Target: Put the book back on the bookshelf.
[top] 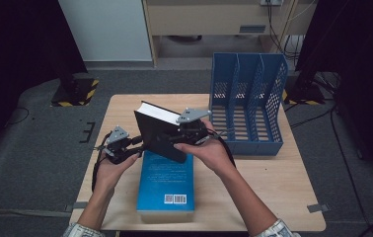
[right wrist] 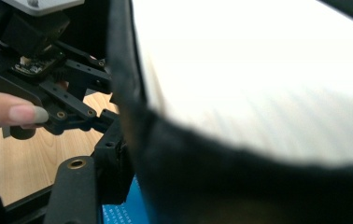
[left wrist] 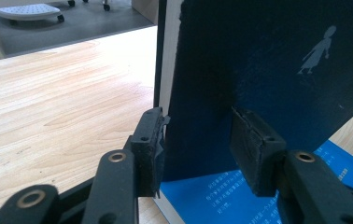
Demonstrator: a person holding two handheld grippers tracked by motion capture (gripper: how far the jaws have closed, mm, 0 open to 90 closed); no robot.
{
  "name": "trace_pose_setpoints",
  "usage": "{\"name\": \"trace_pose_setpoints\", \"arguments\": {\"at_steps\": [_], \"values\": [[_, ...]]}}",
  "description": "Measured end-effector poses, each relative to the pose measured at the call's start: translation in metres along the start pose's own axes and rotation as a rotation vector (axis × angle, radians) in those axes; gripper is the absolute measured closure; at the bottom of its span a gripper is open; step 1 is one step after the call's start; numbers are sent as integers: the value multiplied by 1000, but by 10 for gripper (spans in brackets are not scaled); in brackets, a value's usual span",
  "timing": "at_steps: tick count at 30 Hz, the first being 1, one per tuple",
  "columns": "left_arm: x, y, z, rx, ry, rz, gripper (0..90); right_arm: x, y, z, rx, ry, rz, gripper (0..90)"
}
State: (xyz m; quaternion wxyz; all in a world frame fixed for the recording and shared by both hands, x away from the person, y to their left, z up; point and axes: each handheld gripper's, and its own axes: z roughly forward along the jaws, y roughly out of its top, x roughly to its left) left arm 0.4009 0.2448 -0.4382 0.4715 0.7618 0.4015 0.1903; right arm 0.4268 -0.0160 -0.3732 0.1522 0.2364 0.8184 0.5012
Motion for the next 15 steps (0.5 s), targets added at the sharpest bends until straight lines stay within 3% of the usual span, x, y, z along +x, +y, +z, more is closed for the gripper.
{"name": "trace_pose_setpoints", "arguments": {"at_steps": [15], "values": [[-4,-2,3,16,15,15,511,-3,3,0,-29,37,-10,393]]}}
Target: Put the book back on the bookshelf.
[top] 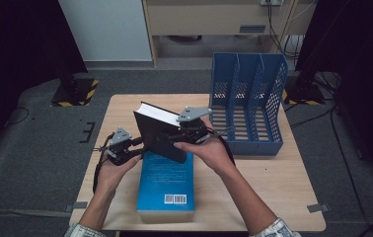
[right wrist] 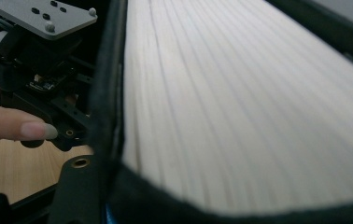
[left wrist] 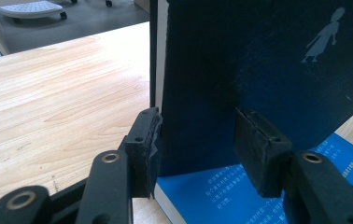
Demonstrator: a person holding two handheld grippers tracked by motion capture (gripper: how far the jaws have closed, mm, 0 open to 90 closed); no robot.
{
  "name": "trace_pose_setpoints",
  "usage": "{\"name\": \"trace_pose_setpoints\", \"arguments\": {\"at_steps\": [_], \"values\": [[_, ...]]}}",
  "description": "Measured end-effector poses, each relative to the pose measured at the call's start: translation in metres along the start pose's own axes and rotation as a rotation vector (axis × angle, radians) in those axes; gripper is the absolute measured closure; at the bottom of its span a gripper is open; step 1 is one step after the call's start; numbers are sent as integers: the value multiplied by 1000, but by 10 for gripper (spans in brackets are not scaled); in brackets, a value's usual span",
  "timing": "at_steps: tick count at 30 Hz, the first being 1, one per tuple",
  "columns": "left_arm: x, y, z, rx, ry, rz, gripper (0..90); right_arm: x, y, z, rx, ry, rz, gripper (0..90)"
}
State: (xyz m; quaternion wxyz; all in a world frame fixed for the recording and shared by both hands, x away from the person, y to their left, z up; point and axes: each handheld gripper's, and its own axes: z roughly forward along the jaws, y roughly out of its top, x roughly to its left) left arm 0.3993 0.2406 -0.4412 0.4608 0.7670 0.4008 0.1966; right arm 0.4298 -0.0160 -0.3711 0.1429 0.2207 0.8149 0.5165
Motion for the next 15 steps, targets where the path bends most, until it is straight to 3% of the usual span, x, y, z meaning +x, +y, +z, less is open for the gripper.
{"name": "trace_pose_setpoints", "arguments": {"at_steps": [5,9,15], "values": [[0,0,0,0,0,1,511,-1,1,1,6,11,19,393],[1,-1,0,-4,-6,-3,508,-2,2,1,12,45,29,451],[3,-11,-5,24,36,5,370,1,3,0,13,68,17,487]]}}
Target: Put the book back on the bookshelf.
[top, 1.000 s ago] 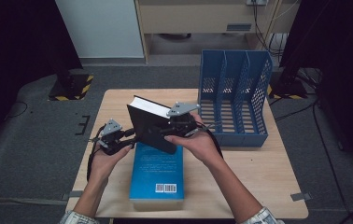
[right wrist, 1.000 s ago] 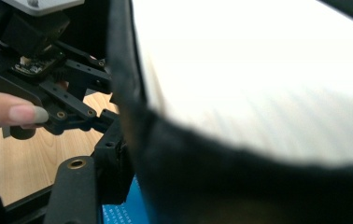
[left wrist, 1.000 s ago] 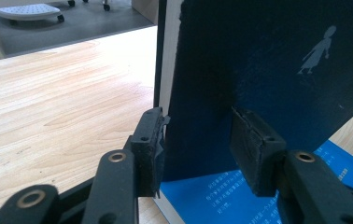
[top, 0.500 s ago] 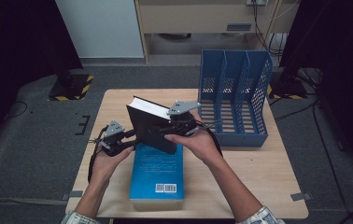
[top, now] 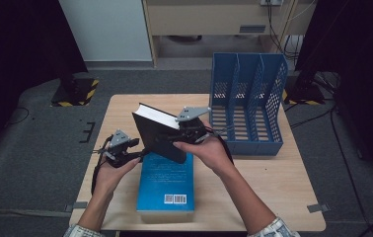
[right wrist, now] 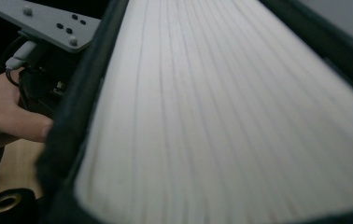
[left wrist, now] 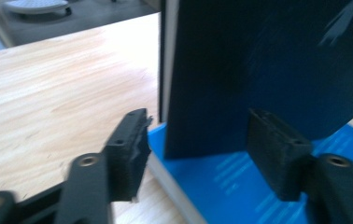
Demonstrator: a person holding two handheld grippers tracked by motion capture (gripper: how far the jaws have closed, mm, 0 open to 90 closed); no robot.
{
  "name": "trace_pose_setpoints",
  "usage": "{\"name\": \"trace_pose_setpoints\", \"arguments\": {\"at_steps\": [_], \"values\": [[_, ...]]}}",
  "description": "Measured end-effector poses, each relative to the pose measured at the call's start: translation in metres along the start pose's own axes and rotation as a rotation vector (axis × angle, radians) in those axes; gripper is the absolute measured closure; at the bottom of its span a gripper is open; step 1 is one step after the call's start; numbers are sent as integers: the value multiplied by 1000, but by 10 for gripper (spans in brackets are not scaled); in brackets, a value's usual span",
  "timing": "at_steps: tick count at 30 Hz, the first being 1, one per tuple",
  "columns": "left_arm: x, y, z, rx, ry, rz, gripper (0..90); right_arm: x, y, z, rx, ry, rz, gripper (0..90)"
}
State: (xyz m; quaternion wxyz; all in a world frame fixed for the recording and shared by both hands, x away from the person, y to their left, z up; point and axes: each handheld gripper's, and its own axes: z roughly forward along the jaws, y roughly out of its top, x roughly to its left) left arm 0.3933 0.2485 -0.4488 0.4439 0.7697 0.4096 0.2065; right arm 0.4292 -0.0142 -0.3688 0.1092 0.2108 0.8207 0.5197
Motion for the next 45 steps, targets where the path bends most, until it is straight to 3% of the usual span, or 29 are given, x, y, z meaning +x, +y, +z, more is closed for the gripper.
{"name": "trace_pose_setpoints", "arguments": {"at_steps": [4,5,6,8,12,14,16,25,39,45], "values": [[12,-21,-7,75,79,26,273,-2,-2,-1,-13,-3,21,495],[12,-21,-7,75,79,26,239,-2,-2,-1,-15,-4,28,496],[20,-32,-6,110,91,-6,209,-2,-2,-1,-16,-6,32,497],[28,-42,-4,146,100,-30,180,-2,-1,0,-16,-10,35,497],[37,-50,1,187,109,-49,106,-1,-1,0,-13,-19,40,497],[40,-53,3,199,118,-77,98,-1,-1,0,-13,-23,43,497],[42,-56,4,216,126,-80,95,0,-1,0,-13,-21,44,497],[45,-58,2,212,118,-108,93,4,-1,0,-10,-33,41,496],[48,-61,3,235,116,-111,94,-10,19,5,17,-68,195,526],[49,-62,3,239,115,-111,95,-19,26,-2,13,-79,260,533]]}}
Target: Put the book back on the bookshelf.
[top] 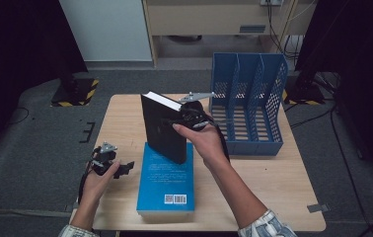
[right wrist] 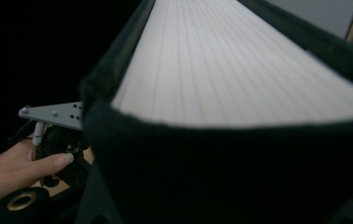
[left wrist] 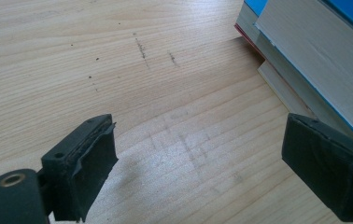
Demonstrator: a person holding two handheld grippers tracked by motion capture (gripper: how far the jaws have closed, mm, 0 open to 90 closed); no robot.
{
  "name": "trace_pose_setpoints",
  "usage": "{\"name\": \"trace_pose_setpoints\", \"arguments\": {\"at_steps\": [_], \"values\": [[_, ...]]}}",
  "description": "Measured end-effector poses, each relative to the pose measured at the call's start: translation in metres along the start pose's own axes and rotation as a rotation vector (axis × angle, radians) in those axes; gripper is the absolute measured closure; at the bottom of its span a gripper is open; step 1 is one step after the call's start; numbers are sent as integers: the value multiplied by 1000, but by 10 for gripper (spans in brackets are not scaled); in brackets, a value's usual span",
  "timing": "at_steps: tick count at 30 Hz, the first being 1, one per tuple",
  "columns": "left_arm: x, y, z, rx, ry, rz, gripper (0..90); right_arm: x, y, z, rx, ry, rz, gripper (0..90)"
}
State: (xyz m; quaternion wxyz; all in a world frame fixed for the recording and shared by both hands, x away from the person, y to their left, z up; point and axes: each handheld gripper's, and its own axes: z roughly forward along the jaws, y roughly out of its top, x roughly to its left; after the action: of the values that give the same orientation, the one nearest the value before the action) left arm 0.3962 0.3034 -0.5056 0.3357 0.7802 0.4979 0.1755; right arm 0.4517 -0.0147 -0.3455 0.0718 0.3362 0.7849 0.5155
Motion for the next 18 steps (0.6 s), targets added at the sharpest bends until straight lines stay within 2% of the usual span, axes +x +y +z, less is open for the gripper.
{"name": "trace_pose_setpoints", "arguments": {"at_steps": [6,10,15,18], "values": [[1,-1,3,14,8,1,95,-9,7,-16,-13,-33,34,534],[2,-2,6,26,11,4,95,-15,13,-30,-24,-66,39,535],[0,-3,8,45,28,29,94,-24,16,-48,-36,-110,49,534],[1,-5,10,63,37,27,93,-29,18,-58,-43,-131,52,534]]}}
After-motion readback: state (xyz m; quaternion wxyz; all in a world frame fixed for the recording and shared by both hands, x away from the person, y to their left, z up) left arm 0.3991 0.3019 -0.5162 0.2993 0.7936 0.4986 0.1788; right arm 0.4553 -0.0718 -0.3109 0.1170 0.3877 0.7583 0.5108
